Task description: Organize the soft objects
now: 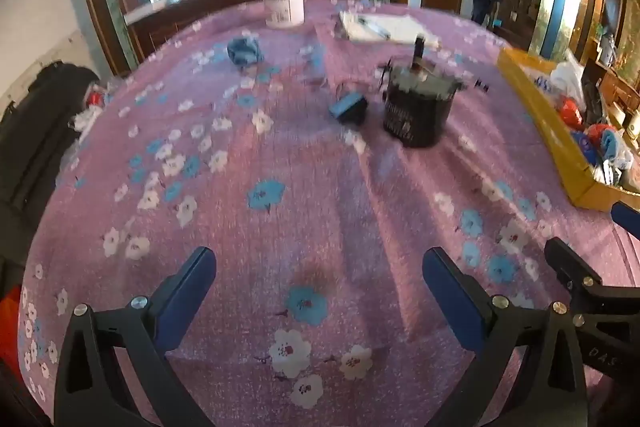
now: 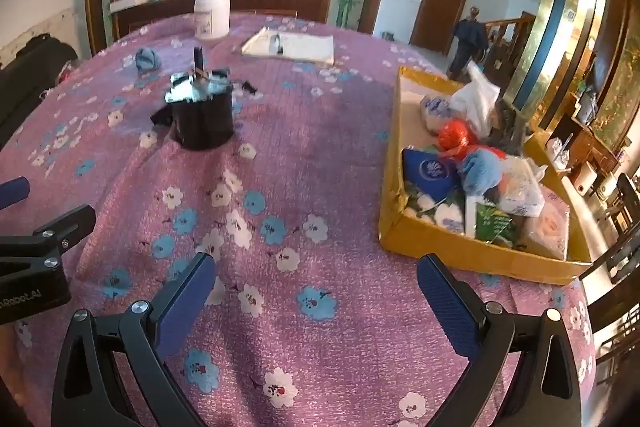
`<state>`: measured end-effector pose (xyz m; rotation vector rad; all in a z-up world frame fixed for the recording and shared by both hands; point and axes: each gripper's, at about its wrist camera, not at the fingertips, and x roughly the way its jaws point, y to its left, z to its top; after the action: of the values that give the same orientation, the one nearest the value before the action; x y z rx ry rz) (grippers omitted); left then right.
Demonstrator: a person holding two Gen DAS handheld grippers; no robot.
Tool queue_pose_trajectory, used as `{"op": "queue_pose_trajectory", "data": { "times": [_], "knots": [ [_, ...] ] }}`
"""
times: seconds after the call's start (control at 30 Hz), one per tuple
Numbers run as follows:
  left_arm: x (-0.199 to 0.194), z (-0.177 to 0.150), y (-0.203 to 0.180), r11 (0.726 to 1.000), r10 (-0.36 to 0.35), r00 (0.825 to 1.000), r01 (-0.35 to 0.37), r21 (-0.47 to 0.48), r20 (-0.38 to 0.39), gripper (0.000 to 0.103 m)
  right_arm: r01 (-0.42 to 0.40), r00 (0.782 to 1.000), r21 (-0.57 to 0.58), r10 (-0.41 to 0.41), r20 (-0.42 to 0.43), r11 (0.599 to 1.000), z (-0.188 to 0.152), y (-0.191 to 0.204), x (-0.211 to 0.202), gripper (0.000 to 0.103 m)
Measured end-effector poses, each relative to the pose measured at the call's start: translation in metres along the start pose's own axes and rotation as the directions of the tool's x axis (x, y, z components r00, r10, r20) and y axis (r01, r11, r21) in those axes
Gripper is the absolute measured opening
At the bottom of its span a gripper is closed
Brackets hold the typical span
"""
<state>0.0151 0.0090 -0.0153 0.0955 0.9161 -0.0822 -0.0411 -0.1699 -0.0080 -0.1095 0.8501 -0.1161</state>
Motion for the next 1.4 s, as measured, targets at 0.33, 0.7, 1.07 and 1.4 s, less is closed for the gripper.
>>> {"op": "queue_pose_trajectory", "data": {
  "times": [0.33, 0.7, 1.07, 1.4],
  "knots": [
    [0.02, -0.002, 0.024, 0.999, 0.0, 0.992, 0.006, 0.043, -0.123, 0.103, -0.102, 0.976, 0.112, 0.121, -0.179, 0.989, 0.002, 0.006, 0.034, 0.102],
    [0.03, -0.001, 0.027, 0.999, -0.047, 0.993, 0.047, -0.008, -0.108, 0.103, -0.052, 0.987, 0.148, 0.074, -0.144, 0.988, 0.008, 0.008, 0.043, 0.102],
    [0.031, 0.0, 0.026, 0.999, -0.043, 0.995, 0.042, -0.014, -0.087, 0.103, -0.054, 0.986, 0.148, 0.076, -0.146, 0.988, 0.009, 0.008, 0.044, 0.102],
    [0.031, -0.001, 0.025, 0.999, -0.042, 0.995, 0.041, -0.017, -0.088, 0.103, -0.054, 0.986, 0.147, 0.076, -0.147, 0.988, 0.009, 0.008, 0.044, 0.102]
  ]
}}
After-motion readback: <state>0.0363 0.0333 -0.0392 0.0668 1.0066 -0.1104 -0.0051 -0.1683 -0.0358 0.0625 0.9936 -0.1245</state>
